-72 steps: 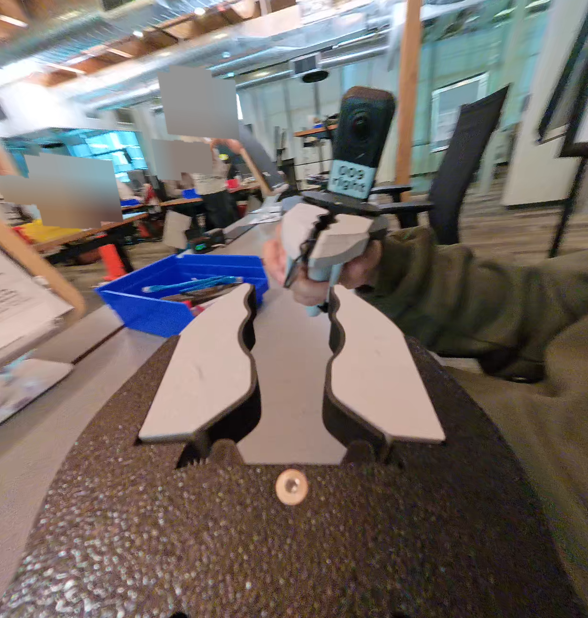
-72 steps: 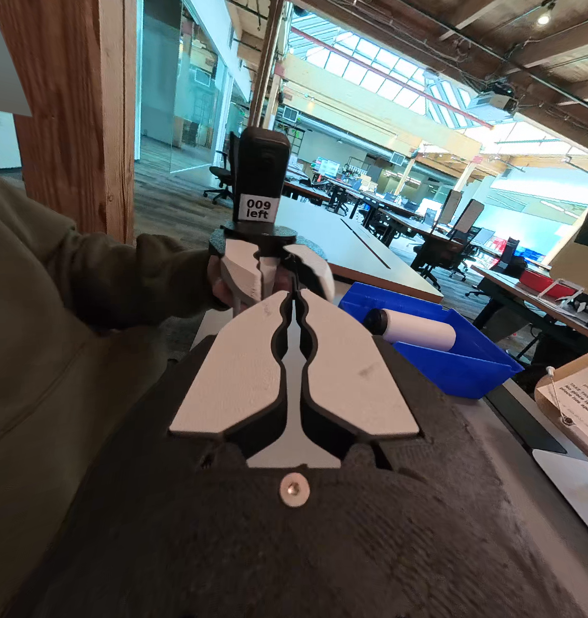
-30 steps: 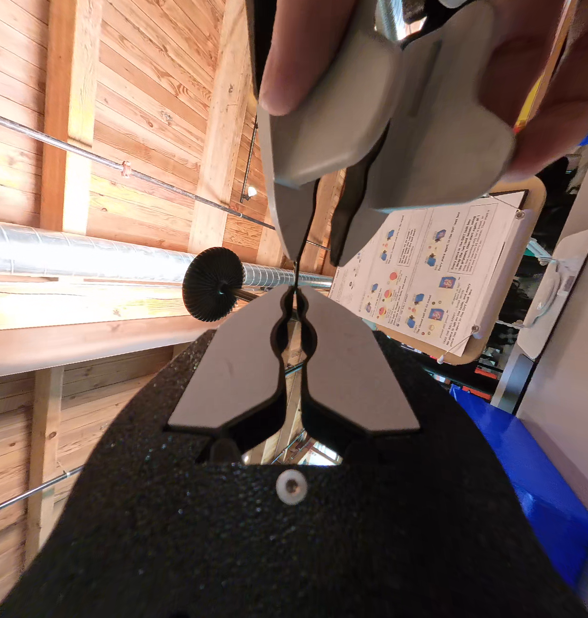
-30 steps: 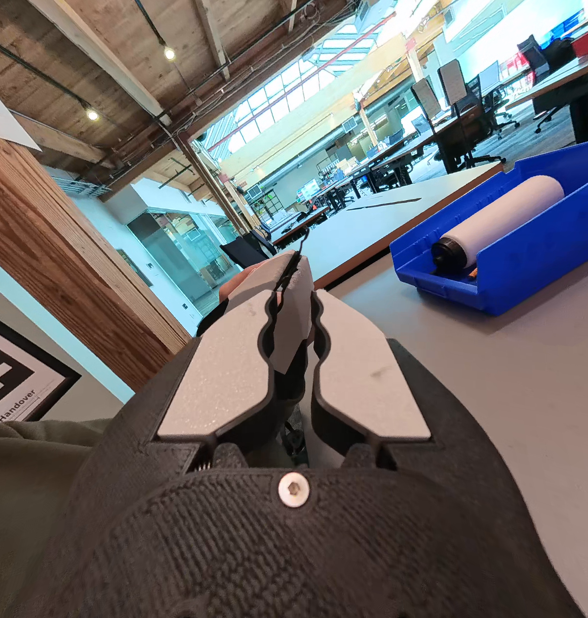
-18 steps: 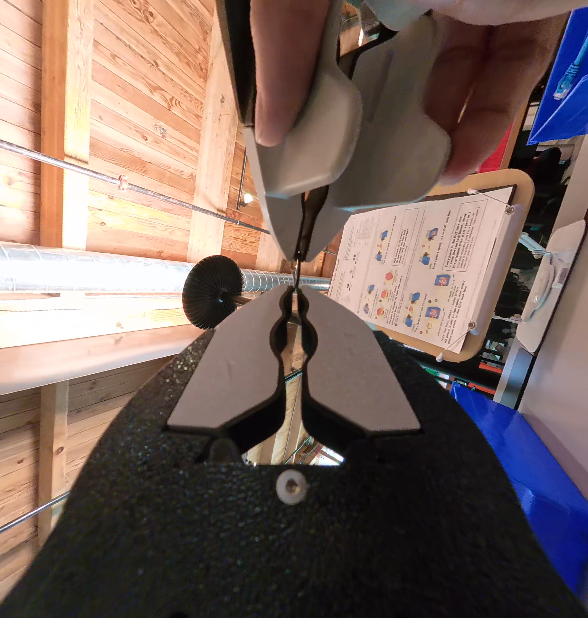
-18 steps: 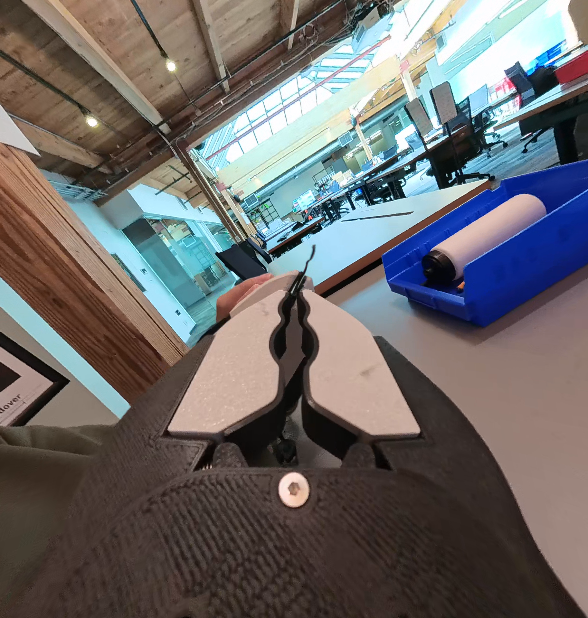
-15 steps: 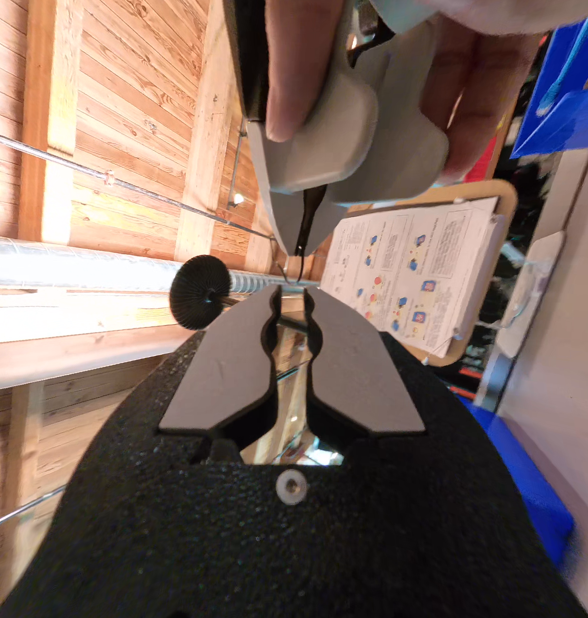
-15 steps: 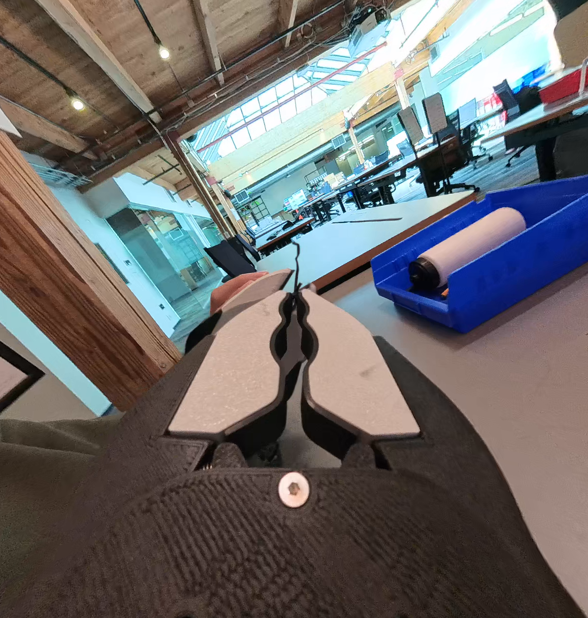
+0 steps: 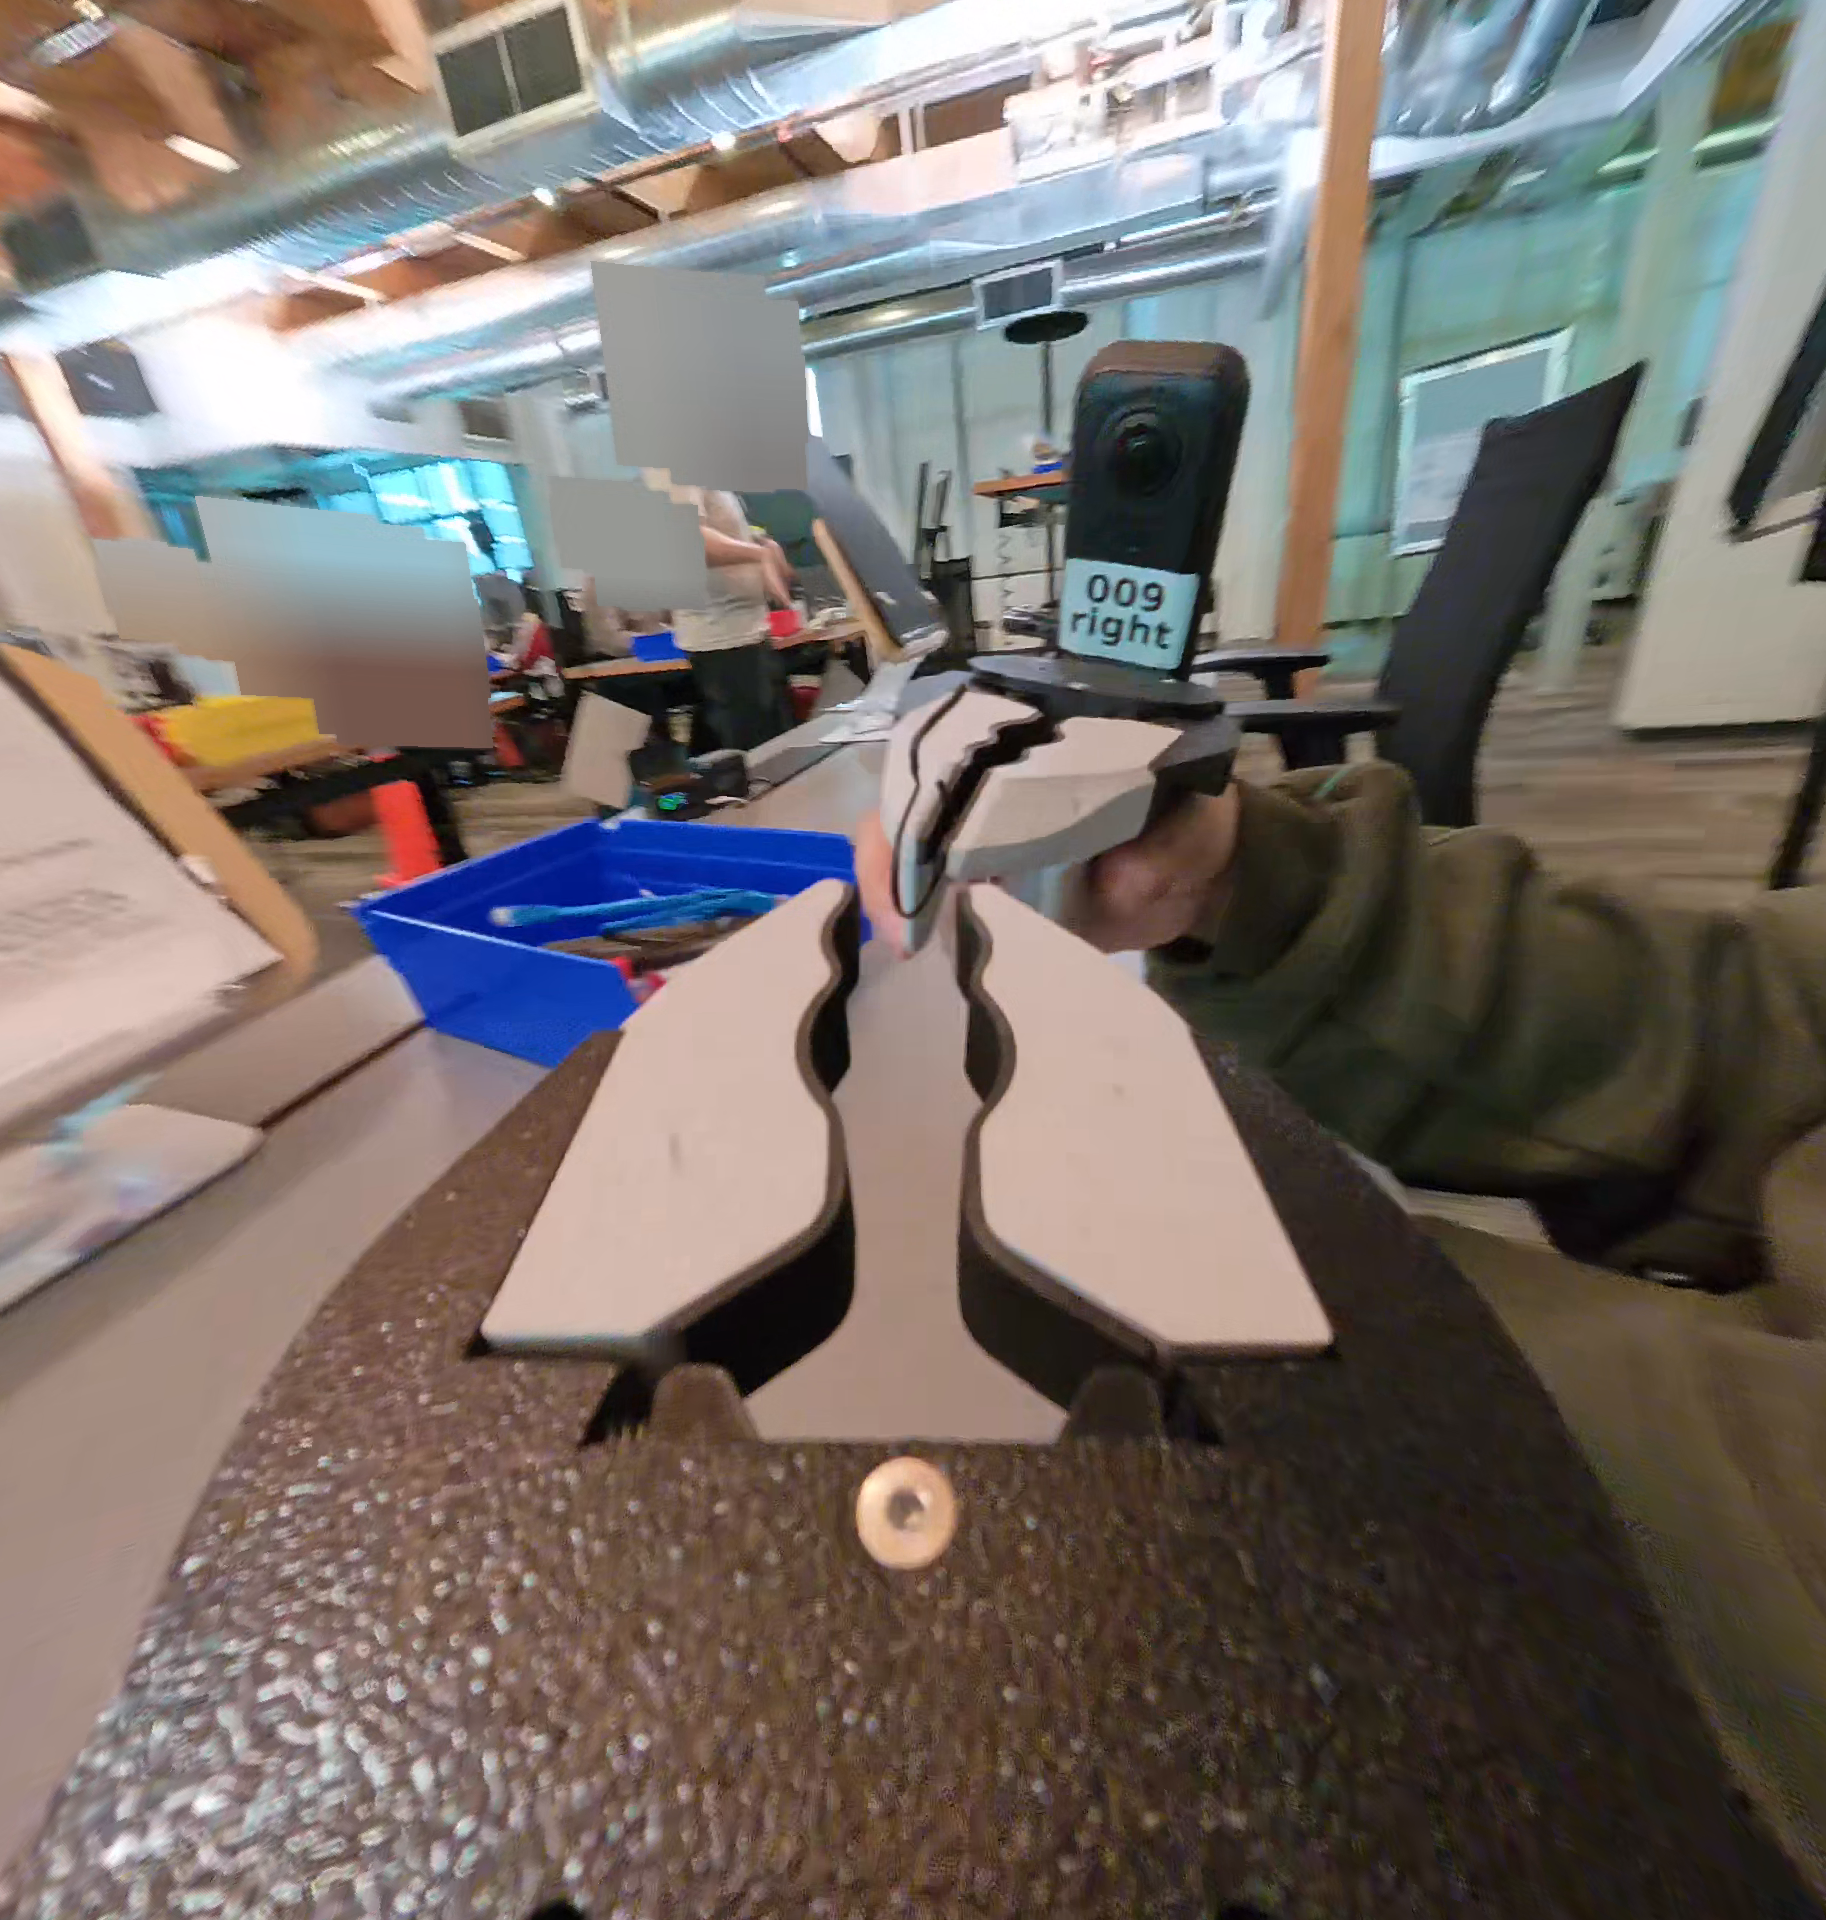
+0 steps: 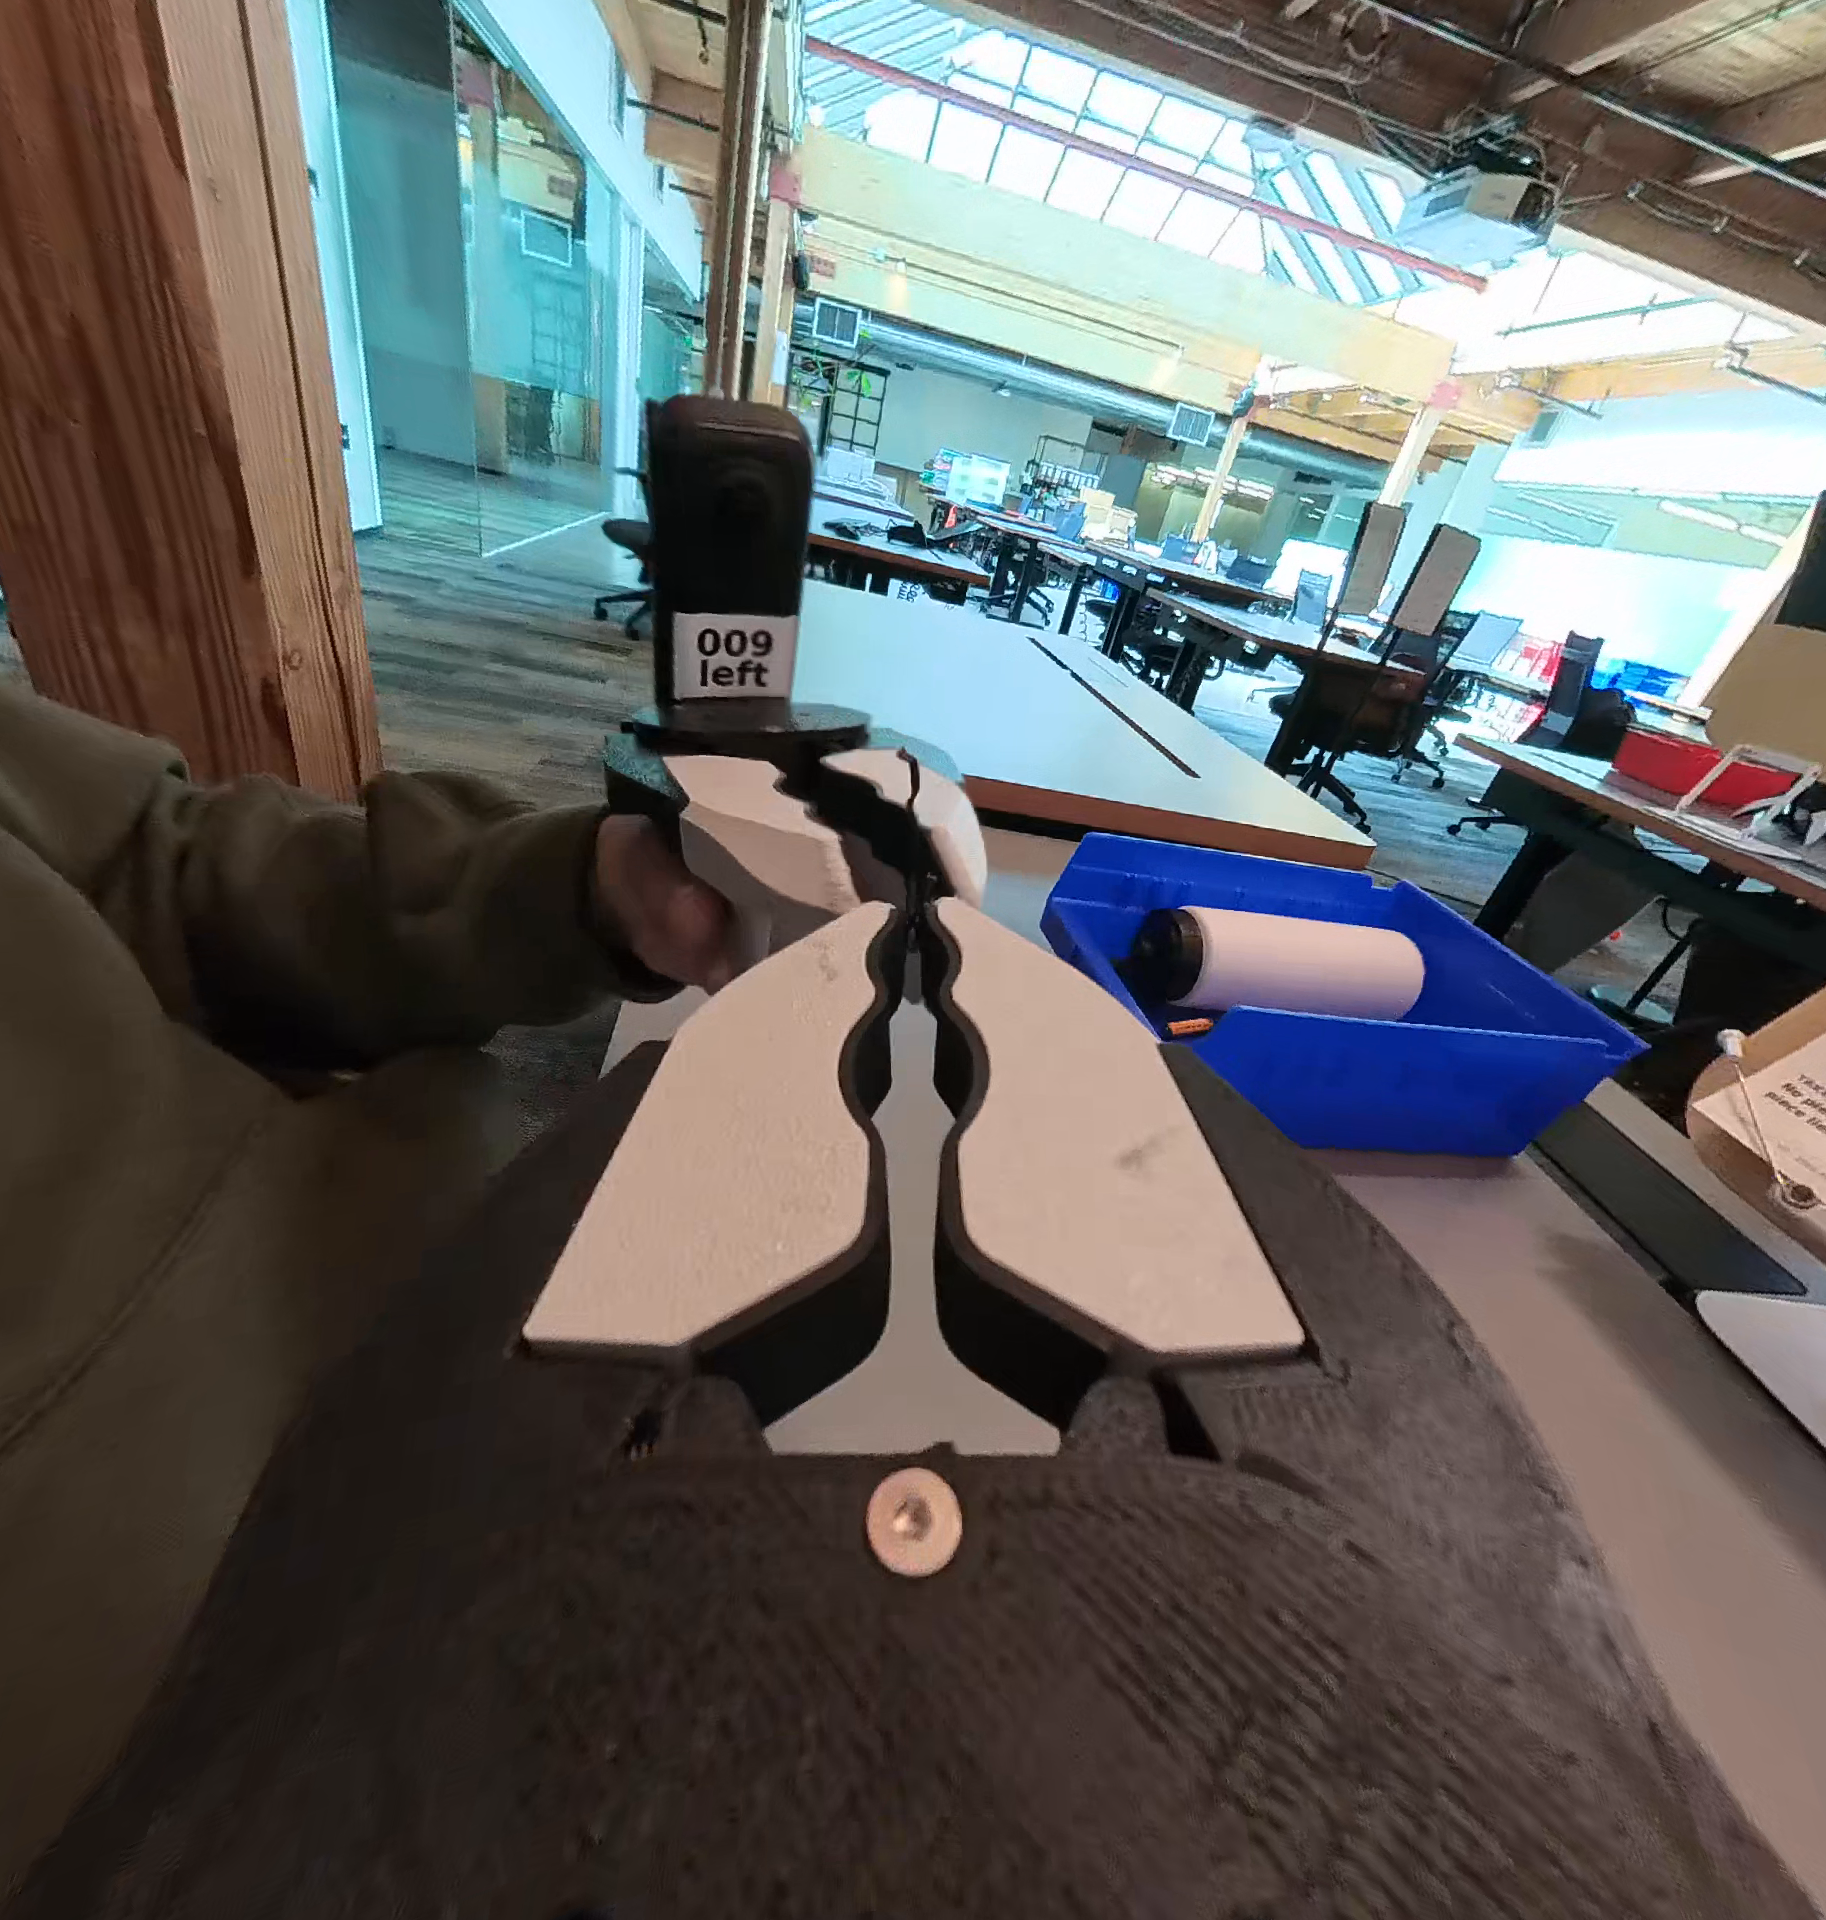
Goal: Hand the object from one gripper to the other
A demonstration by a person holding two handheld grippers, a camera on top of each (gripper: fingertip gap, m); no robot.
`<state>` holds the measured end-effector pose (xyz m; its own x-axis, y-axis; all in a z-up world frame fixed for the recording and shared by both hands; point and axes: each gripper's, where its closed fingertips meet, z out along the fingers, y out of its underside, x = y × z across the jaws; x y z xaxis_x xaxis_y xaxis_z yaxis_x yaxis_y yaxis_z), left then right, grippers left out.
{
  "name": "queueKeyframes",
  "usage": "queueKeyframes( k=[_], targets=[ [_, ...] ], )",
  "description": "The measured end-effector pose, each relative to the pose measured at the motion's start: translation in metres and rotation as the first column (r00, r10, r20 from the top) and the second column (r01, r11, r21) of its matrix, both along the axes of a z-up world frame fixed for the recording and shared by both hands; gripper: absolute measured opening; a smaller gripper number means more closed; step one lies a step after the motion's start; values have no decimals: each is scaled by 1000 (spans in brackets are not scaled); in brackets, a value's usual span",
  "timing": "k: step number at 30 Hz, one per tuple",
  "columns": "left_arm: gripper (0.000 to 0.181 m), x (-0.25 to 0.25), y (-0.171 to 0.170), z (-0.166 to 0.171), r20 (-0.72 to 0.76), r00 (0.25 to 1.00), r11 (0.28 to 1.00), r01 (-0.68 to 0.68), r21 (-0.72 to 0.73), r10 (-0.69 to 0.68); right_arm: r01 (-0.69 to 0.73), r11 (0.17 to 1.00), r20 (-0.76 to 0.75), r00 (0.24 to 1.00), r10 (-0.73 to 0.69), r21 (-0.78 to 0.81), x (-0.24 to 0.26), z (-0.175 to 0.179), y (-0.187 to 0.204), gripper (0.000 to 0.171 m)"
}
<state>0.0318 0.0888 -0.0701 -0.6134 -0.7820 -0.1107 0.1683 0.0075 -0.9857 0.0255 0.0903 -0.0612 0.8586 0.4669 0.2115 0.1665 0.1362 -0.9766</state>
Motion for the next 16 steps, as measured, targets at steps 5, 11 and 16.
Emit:
queueKeyframes(
  k=[5, 11, 16],
  targets=[
    [2, 1, 0, -2, -19, 1000, 999, 24, -29, -25, -5, 1000, -51, 999, 5, -6, -1, -1, 5, 2],
    [1, 6, 8, -8, -47, 998, 999, -35, 23, 36, 125, 992, 23, 992, -125, -20, 17, -8, 11, 19],
    [1, 20, 42, -39, -58, 926, 829, -306, 468, 374, 260, 955, 407, 864, -296, 144, 17, -2, 5, 29]
  ],
)
